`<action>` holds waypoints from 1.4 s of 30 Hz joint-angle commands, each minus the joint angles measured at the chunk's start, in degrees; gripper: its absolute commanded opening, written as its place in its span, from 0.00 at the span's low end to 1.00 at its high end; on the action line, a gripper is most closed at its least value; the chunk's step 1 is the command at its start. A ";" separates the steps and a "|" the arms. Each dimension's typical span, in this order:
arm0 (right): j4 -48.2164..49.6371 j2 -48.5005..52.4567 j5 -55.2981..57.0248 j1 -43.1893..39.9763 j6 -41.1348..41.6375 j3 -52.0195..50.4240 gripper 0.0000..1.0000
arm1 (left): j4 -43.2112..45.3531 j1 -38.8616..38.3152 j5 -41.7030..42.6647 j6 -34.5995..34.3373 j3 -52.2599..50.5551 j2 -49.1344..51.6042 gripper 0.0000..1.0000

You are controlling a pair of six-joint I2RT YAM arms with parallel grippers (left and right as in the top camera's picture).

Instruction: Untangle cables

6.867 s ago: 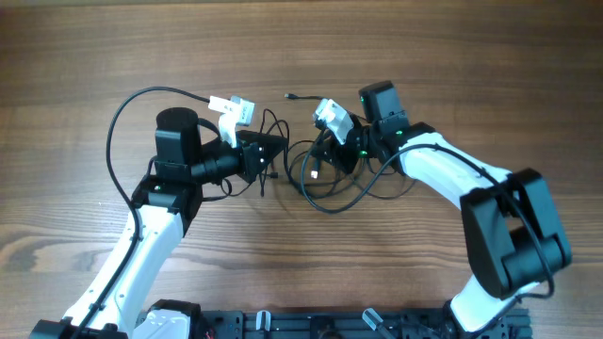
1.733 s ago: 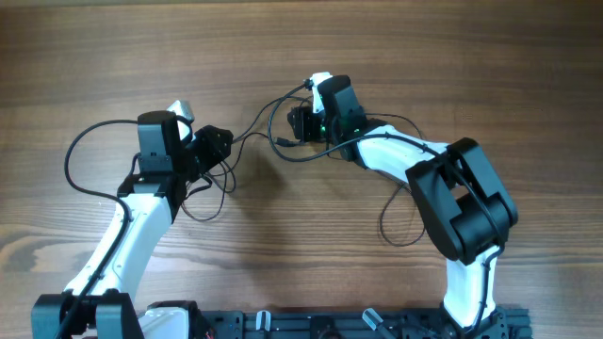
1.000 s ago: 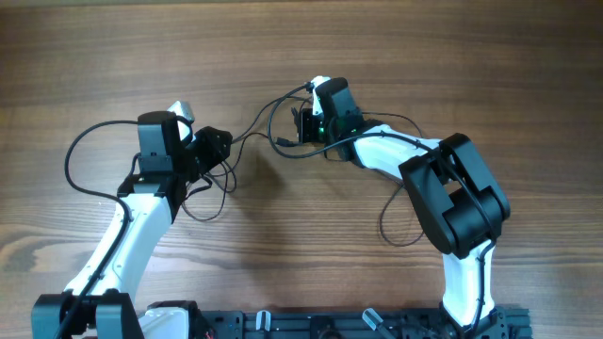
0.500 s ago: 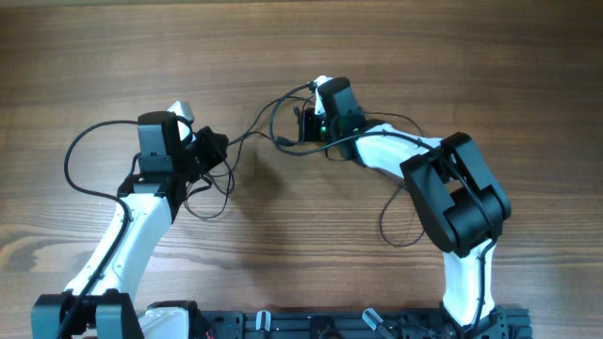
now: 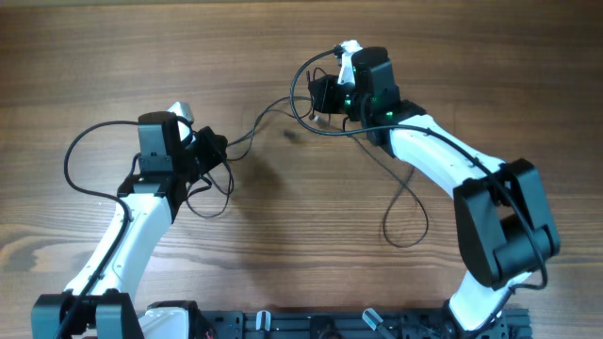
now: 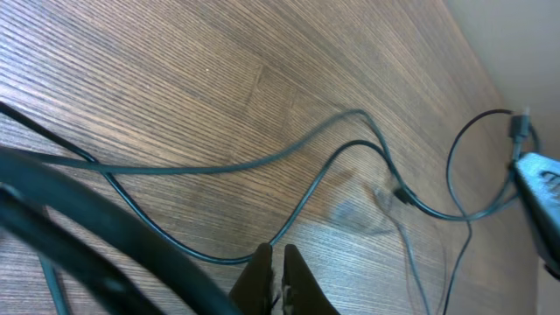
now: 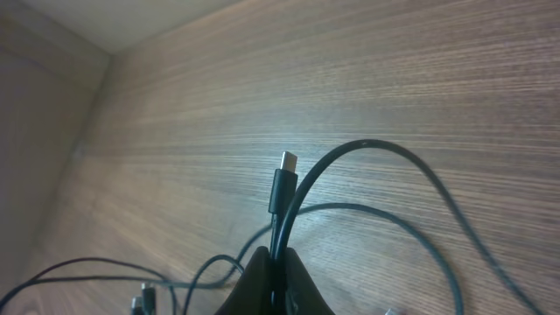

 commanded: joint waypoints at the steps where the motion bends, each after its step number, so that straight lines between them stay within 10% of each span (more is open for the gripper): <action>1: -1.51 -0.72 -1.36 0.13 -0.57 0.28 0.06 | -0.02 -0.22 -1.46 0.90 -0.07 0.33 0.04; 18: -4.09 -0.72 -0.85 0.13 -2.16 0.17 0.05 | -0.02 -0.22 -1.62 0.90 -0.11 0.35 0.04; 27: -13.20 -0.59 2.60 4.68 -10.01 -0.04 0.64 | 0.00 -0.22 -1.60 0.90 -0.11 0.35 0.04; 42: -2.23 8.68 11.32 9.31 -2.89 -0.02 0.58 | -0.02 -0.22 -1.60 0.90 -0.11 0.33 0.06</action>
